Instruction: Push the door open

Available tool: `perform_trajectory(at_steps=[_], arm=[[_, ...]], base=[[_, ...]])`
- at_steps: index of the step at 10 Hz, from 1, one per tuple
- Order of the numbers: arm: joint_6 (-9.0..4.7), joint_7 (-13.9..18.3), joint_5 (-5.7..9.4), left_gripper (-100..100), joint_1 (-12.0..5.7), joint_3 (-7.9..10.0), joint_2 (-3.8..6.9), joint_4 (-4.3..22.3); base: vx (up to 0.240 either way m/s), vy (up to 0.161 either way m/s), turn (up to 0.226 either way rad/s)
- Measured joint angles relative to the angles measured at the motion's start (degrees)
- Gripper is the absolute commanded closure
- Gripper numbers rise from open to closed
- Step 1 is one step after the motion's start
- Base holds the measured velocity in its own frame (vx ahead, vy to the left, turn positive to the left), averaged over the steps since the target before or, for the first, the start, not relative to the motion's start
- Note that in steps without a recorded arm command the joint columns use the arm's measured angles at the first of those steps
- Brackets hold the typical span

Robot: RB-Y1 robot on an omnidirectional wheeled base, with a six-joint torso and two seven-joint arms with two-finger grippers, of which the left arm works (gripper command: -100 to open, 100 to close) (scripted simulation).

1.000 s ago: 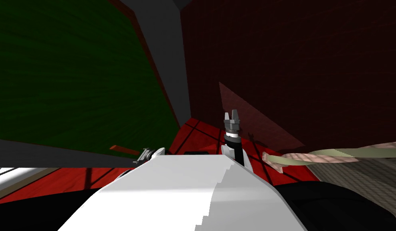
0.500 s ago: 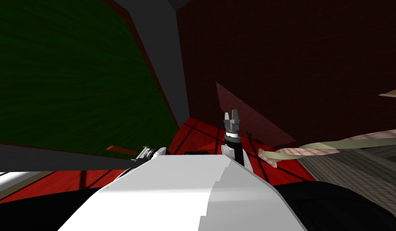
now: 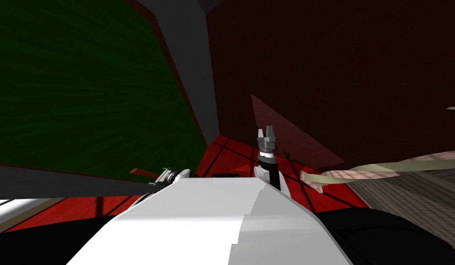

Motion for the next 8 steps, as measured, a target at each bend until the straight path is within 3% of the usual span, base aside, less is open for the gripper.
perform_trajectory(at_steps=[3,4,5,8], arm=[[-0.84,0.7,0.11,-100,-0.16,0.06,0.72,0.9],[-0.96,0.4,0.2,-100,0.14,0.12,0.91,0.3],[-0.97,0.4,0.21,100,0.18,0.14,0.96,0.2],[-1.06,0.4,0.26,100,0.21,0.16,0.92,0.4]], base=[[0.027,0.194,0.004],[-0.001,0.081,-0.01],[0.002,-0.009,0.003],[0.0,-0.024,0.005]])
